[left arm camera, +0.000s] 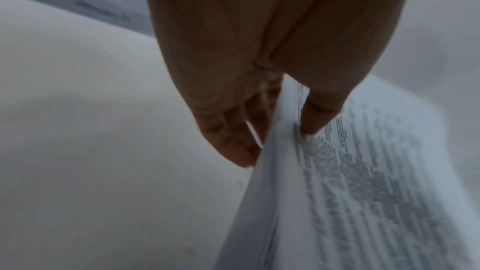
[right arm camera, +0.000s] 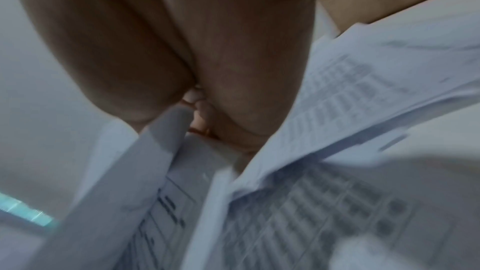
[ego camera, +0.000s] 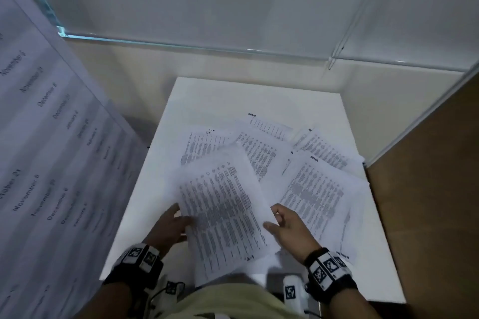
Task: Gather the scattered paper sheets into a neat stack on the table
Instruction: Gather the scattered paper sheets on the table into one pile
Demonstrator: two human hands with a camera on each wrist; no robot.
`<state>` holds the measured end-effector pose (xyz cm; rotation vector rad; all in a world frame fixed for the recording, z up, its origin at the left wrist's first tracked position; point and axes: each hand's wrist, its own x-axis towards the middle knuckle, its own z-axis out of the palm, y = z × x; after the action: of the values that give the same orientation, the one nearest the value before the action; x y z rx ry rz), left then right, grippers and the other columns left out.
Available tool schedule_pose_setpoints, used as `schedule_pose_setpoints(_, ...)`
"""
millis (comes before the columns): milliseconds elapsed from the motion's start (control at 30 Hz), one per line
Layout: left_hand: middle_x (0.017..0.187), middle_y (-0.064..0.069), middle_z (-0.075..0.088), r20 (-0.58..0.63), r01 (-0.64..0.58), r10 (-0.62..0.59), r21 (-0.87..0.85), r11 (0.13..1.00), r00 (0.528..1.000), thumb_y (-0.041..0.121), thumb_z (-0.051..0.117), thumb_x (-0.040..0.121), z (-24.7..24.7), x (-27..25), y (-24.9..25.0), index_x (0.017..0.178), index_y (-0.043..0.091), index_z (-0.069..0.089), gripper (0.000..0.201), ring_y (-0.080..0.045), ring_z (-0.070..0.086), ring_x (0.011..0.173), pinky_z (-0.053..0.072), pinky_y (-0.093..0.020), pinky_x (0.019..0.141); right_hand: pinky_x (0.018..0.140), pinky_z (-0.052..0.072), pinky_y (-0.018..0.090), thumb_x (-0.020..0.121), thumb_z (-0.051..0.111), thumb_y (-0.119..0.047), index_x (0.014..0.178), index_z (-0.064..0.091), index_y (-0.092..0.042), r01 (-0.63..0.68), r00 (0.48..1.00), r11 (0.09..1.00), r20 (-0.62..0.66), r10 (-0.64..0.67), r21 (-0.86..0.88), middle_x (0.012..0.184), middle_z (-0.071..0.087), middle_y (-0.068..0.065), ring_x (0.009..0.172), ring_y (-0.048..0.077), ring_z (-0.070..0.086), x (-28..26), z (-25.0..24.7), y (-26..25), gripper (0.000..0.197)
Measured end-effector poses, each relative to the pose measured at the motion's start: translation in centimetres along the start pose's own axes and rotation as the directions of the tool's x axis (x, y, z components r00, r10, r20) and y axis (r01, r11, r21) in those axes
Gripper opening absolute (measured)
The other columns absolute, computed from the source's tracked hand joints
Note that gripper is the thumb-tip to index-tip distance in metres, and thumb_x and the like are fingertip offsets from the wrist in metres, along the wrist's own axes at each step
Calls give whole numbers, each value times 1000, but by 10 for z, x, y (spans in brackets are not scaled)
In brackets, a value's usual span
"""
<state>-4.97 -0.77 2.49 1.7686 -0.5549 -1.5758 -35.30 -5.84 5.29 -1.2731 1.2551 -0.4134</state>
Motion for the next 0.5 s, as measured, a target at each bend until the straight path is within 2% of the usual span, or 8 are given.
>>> schedule_pose_setpoints(67, 113, -13, 73, 111, -73, 66, 53, 996, 992, 0, 63, 91, 28, 4, 14, 125, 16, 61, 37, -33, 70, 103, 60, -47, 83, 78, 50, 25, 91, 70, -15, 106, 64, -18, -47, 999, 996, -17, 49, 70, 90, 74, -13, 77, 6, 67, -7, -21, 9, 16)
schedule_pose_setpoints(100, 112, -13, 74, 155, -106, 90, 94, 990, 984, -1, 64, 91, 44, 6, 21, 122, 17, 64, 35, -33, 70, 104, 60, -48, 85, 90, 51, 29, 91, 72, -18, 116, 65, -22, -71, 996, 993, -49, 76, 91, 107, 76, -11, 96, 7, 71, -9, -33, 16, 26)
schedule_pose_setpoints(167, 107, -11, 75, 255, -164, 113, 186, 969, 960, 0, 64, 91, 79, 9, 33, 111, 22, 68, 30, -29, 71, 101, 61, -42, 81, 100, 51, 33, 93, 69, -18, 121, 65, -24, -93, 984, 992, -144, 106, 90, 118, 75, -8, 111, 10, 69, -15, -56, 26, 29)
schedule_pose_setpoints(267, 90, -3, 73, 372, -238, 73, 423, 874, 925, 5, 64, 92, 131, 15, 41, 93, 24, 64, 19, -18, 72, 81, 60, -31, 68, 104, 51, 40, 97, 62, -13, 114, 67, -20, -157, 941, 986, -296, 165, 51, 119, 74, -1, 109, 16, 69, -23, -93, 51, 19)
schedule_pose_setpoints(333, 81, -3, 70, 379, -292, 66, 579, 761, 923, 15, 65, 90, 159, 26, 36, 86, 21, 62, 7, -16, 67, 69, 59, -40, 66, 98, 50, 38, 98, 59, -11, 110, 64, -10, -236, 898, 971, -374, 231, 32, 114, 72, 10, 98, 22, 67, -31, -118, 68, 14)
schedule_pose_setpoints(400, 89, -3, 72, 321, -292, 74, 711, 640, 944, 26, 65, 88, 180, 34, 30, 94, 23, 64, 7, -14, 65, 69, 59, -37, 68, 93, 46, 38, 98, 59, -13, 126, 55, 3, -345, 831, 938, -459, 315, 20, 112, 65, 21, 91, 29, 61, -40, -140, 84, 32)
schedule_pose_setpoints(467, 101, -3, 72, 256, -272, 109, 787, 553, 961, 28, 62, 87, 196, 41, 28, 105, 24, 65, 18, -17, 65, 81, 59, -34, 78, 99, 45, 44, 98, 60, -15, 139, 42, 10, -423, 770, 905, -510, 382, 39, 130, 55, 36, 108, 44, 61, -48, -161, 102, 51)
schedule_pose_setpoints(500, 105, -3, 70, 236, -267, 127, 807, 528, 964, 29, 61, 87, 202, 44, 27, 108, 24, 65, 22, -19, 65, 87, 58, -35, 83, 104, 43, 45, 98, 60, -16, 143, 40, 8, -454, 747, 890, -522, 412, 54, 138, 53, 34, 119, 44, 58, -51, -170, 111, 55)
